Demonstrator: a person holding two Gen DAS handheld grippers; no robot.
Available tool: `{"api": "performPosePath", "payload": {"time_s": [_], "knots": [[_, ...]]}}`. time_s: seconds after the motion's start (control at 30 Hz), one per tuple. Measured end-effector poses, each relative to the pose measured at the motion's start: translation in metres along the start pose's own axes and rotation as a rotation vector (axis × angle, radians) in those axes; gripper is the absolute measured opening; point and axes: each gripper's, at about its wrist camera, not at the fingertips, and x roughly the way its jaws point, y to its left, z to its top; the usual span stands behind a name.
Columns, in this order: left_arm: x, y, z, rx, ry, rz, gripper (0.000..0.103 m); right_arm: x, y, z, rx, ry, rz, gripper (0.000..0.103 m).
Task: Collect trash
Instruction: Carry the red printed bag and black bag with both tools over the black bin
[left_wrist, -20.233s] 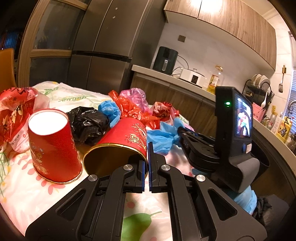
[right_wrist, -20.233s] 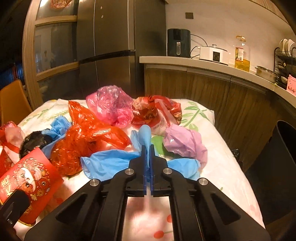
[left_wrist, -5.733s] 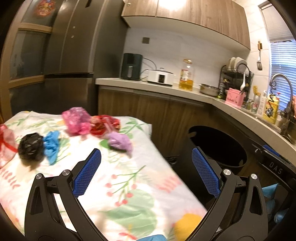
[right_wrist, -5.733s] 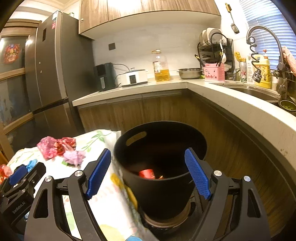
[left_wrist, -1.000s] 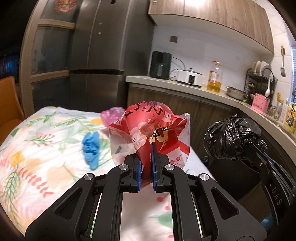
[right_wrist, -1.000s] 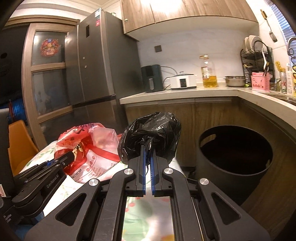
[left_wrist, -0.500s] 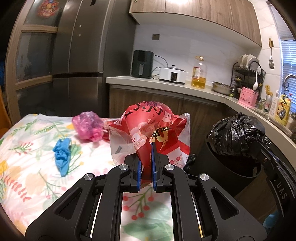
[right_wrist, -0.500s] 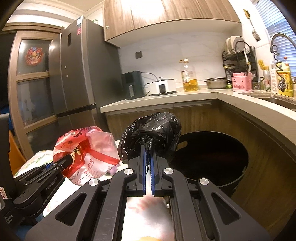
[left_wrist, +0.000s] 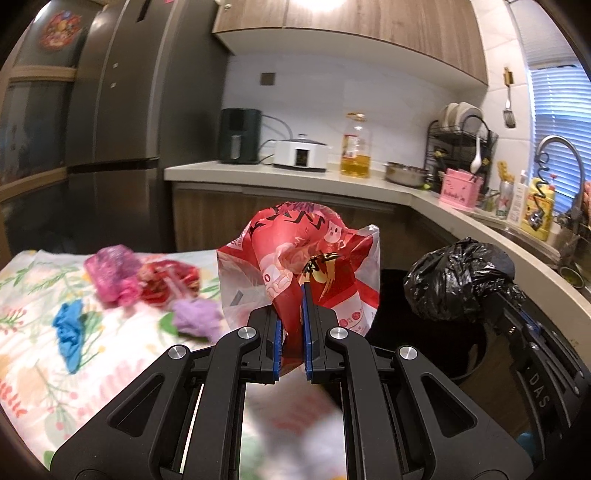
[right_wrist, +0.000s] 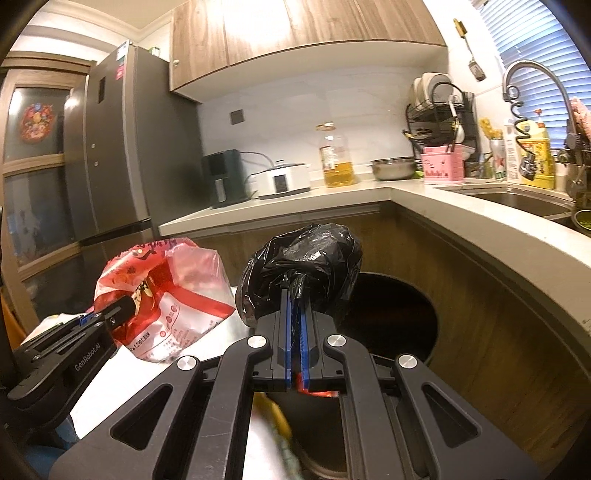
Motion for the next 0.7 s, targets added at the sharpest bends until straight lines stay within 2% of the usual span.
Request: {"api": "performPosePath", "payload": {"time_s": [0.27, 0.7], "knots": [[0.021, -0.036, 0.007, 0.025, -0.012, -0.068, 0.008, 0.009, -0.026, 0.004, 0.013, 0.002, -0.054, 0.005], [0.055, -0.057, -0.004, 0.031, 0.032, -0.113, 0.008, 0.023, -0.045, 0.004, 0.015, 0.012, -0.102, 0.005]]}}
